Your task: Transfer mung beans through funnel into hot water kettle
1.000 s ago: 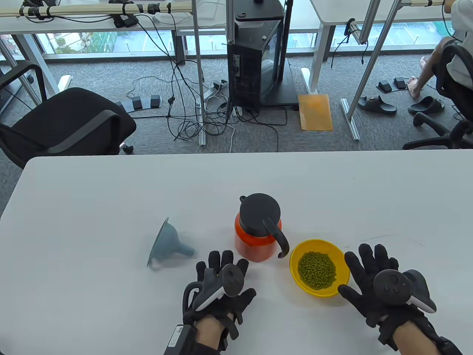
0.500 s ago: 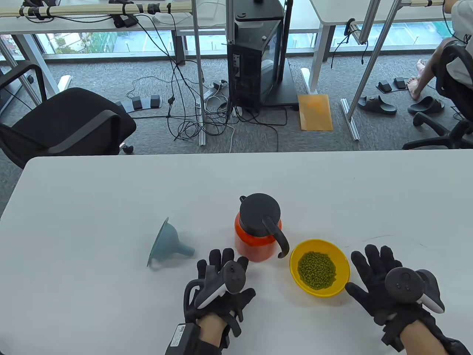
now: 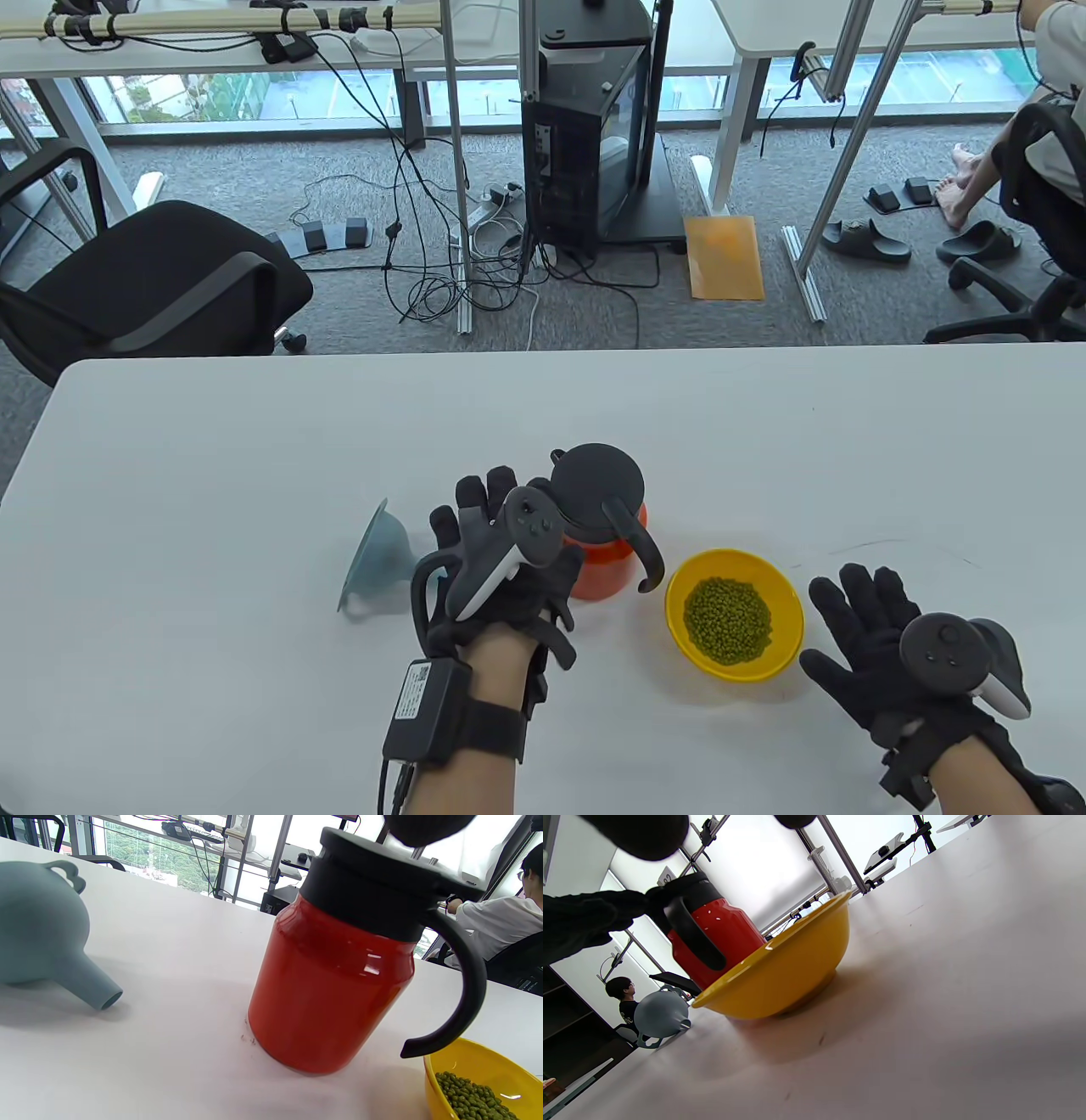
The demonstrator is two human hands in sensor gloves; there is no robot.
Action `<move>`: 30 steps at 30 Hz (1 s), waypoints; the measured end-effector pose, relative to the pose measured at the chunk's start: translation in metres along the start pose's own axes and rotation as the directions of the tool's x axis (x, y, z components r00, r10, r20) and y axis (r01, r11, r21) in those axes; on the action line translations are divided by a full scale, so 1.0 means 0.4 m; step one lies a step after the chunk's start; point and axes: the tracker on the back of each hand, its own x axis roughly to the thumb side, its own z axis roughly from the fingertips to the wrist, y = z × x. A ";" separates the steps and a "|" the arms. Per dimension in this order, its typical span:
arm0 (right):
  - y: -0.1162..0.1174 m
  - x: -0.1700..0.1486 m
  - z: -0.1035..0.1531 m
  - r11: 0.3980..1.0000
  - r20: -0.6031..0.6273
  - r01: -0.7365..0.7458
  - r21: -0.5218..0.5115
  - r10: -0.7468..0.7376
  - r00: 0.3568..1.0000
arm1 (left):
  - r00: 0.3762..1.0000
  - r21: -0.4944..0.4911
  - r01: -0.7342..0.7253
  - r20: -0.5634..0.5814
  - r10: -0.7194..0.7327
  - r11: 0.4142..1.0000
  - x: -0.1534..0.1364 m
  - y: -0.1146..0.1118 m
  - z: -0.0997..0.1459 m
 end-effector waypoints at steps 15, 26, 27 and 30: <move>0.001 -0.005 0.002 0.998 -0.006 0.054 0.018 -0.054 0.999 | 0.999 -0.105 -0.014 0.029 0.017 0.994 0.212 -0.017 -0.155; 0.002 -0.009 0.001 0.997 0.003 0.072 0.028 -0.072 0.997 | 0.979 -0.174 0.064 -0.179 -0.096 0.983 0.237 -0.044 -0.199; 0.002 -0.009 0.001 0.997 0.003 0.074 0.030 -0.074 0.997 | 0.977 -0.169 0.085 -0.181 -0.116 0.982 0.239 -0.042 -0.198; 0.004 -0.009 0.000 0.996 0.004 0.077 0.041 -0.077 0.997 | 0.974 -0.137 0.091 -0.192 -0.116 0.986 0.239 -0.035 -0.202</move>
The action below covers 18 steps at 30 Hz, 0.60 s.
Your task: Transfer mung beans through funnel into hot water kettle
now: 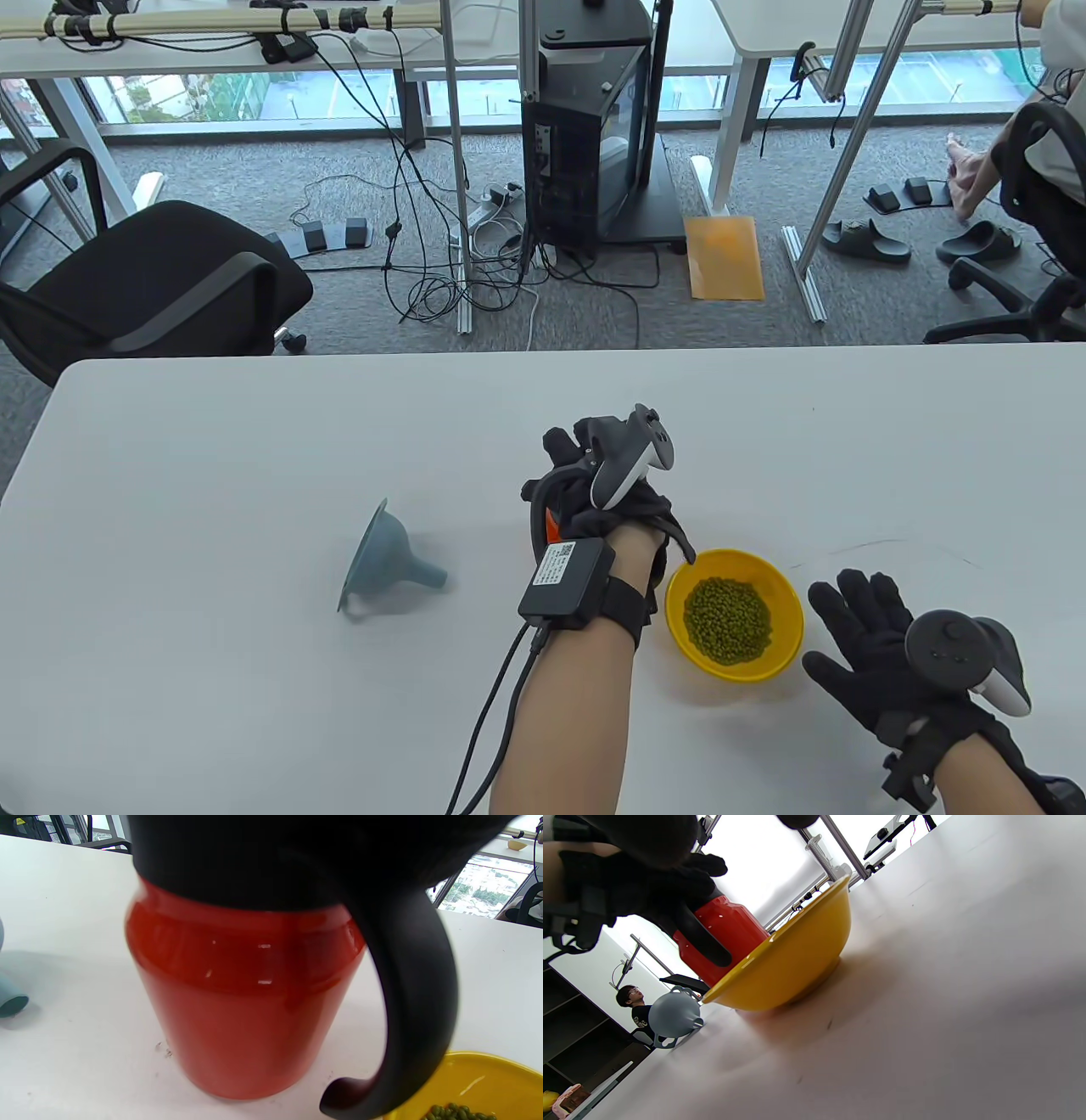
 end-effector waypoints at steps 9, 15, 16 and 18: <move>0.000 0.007 0.001 1.000 0.010 -0.017 0.005 0.017 1.000 | 0.996 0.041 -0.034 0.080 0.031 0.999 -0.011 0.043 0.040; 0.000 0.007 0.001 1.000 0.016 -0.019 0.005 0.019 1.000 | 0.972 0.083 -0.150 0.196 0.131 0.985 -0.065 0.079 0.095; -0.003 0.009 0.003 1.000 0.017 -0.024 -0.001 0.024 1.000 | 0.957 0.088 -0.183 0.243 0.157 0.979 -0.077 0.081 0.101; -0.006 0.012 0.006 1.000 0.023 -0.027 -0.013 0.028 0.999 | 0.940 0.110 -0.234 0.280 0.196 0.966 -0.102 0.080 0.111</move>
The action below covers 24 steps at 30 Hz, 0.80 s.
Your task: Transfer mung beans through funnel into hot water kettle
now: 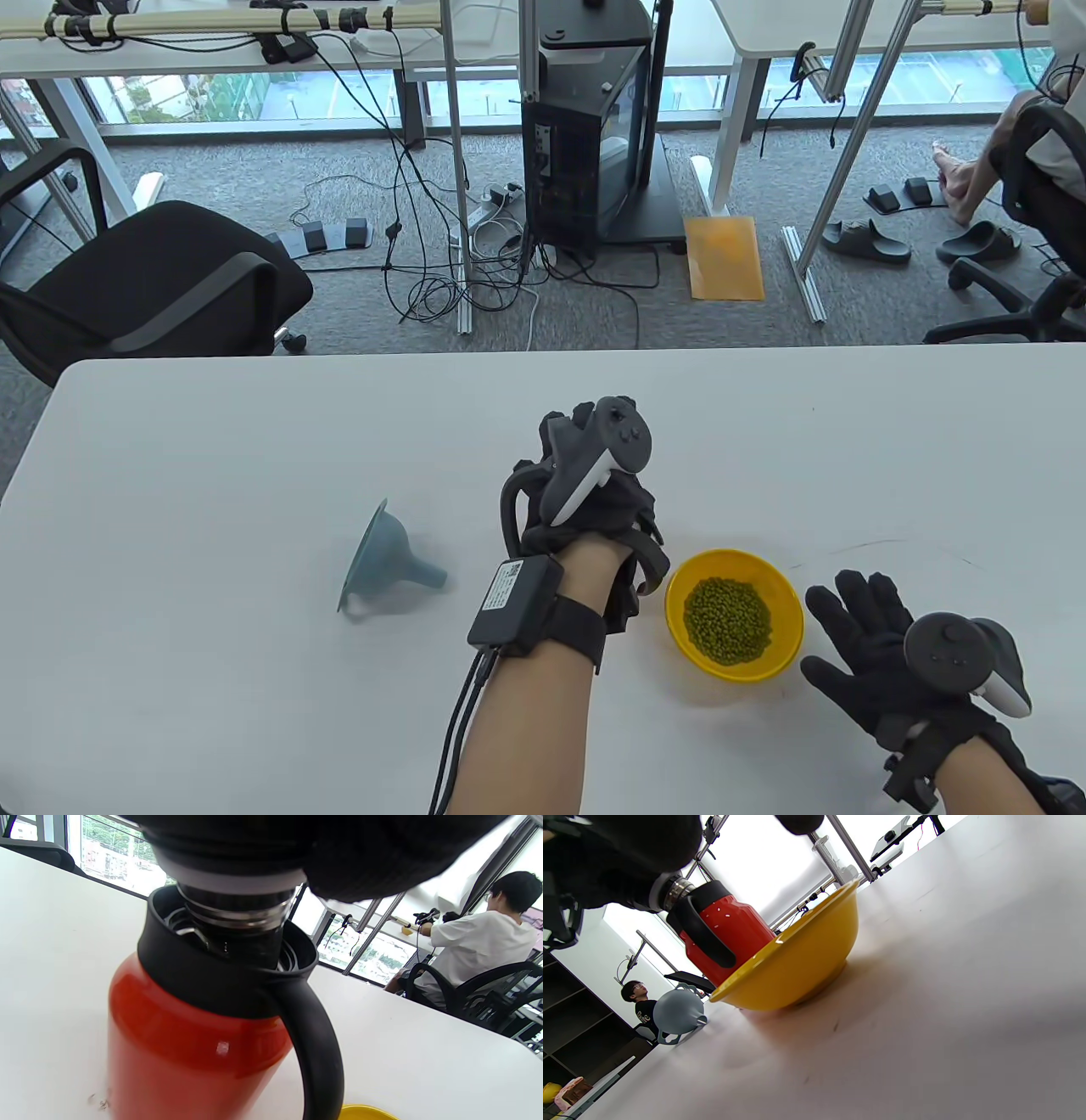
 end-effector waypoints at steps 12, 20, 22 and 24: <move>-0.009 -0.004 0.003 0.999 0.014 0.024 -0.031 -0.024 1.000 | 0.801 -0.048 -0.545 0.266 0.536 0.837 -0.228 -0.032 0.057; -0.008 -0.011 -0.001 0.999 0.009 0.024 -0.023 -0.024 1.000 | 0.476 -0.143 -0.838 0.280 0.834 0.527 -0.373 -0.111 0.087; -0.011 -0.013 0.001 0.998 0.017 0.037 -0.041 -0.037 0.999 | 0.484 -0.103 -0.847 0.260 0.836 0.522 -0.408 -0.132 0.094; -0.014 -0.013 0.003 0.998 0.023 0.040 -0.050 -0.039 0.999 | 0.491 -0.080 -0.851 0.227 0.841 0.519 -0.441 -0.154 0.100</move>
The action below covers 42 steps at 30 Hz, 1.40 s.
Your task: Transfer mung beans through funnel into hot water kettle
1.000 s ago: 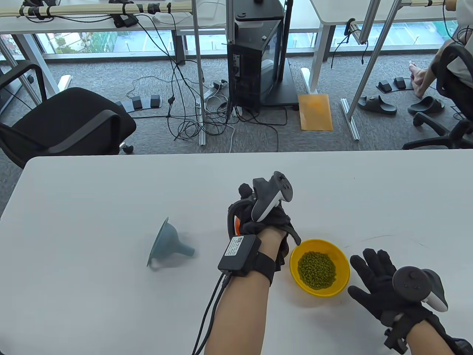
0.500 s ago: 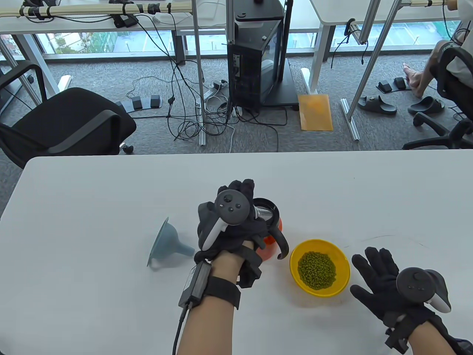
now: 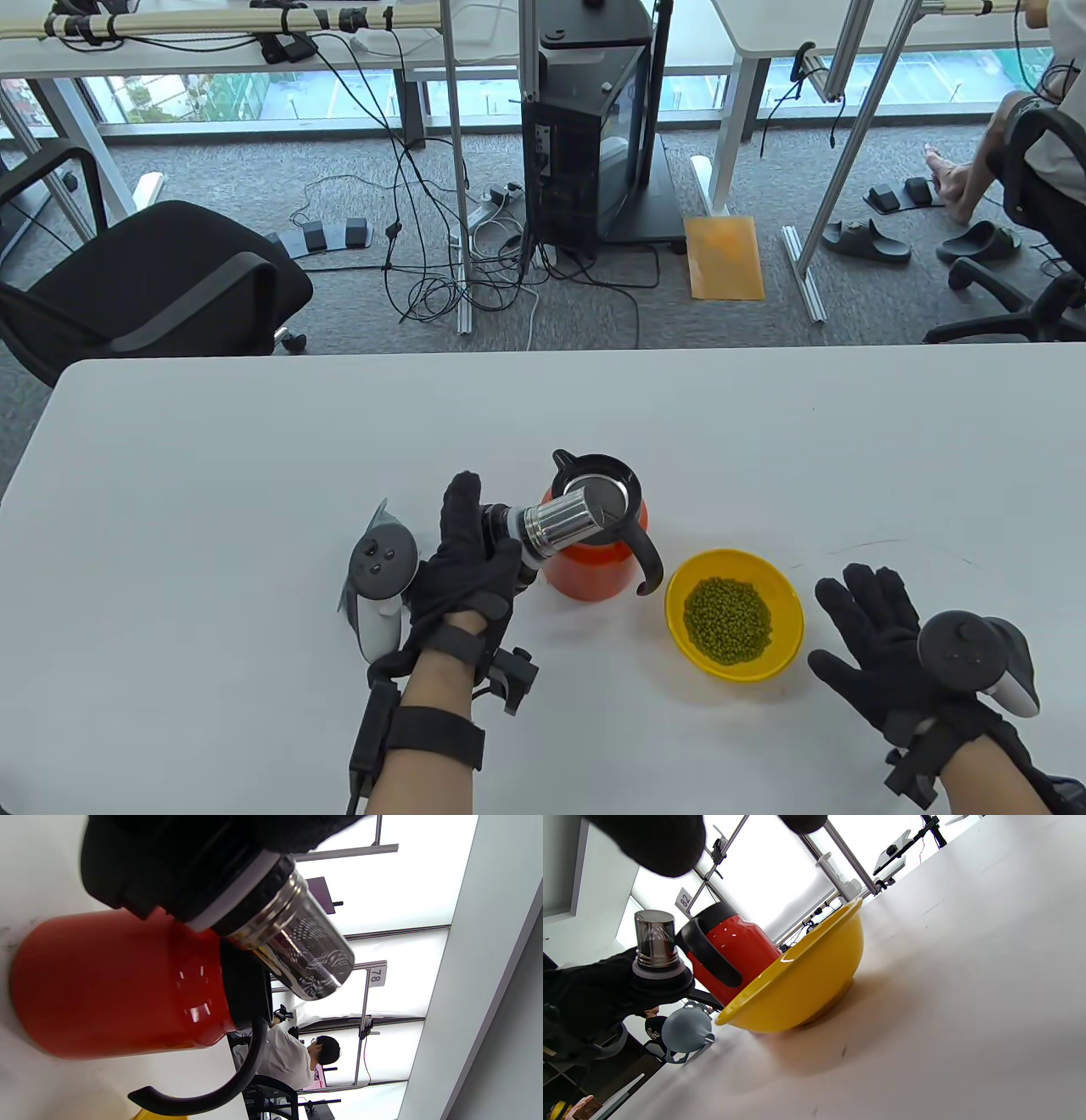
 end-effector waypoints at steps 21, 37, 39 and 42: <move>0.008 -0.006 -0.004 0.999 -0.011 0.026 0.030 -0.026 1.000 | 0.936 -0.021 0.243 -0.257 -0.240 0.970 -0.170 0.000 0.039; 0.014 -0.006 -0.006 0.998 0.002 0.030 0.062 -0.030 1.000 | 0.761 -0.079 0.626 -0.153 -0.630 0.776 -0.022 0.037 0.033; 0.013 -0.007 -0.006 0.998 0.002 0.030 0.061 -0.030 1.000 | 0.749 -0.055 0.645 -0.147 -0.646 0.762 0.000 0.057 0.021; 0.013 -0.007 -0.006 0.998 0.003 0.032 0.057 -0.032 0.999 | 0.723 -0.023 0.677 -0.161 -0.671 0.735 0.027 0.096 0.002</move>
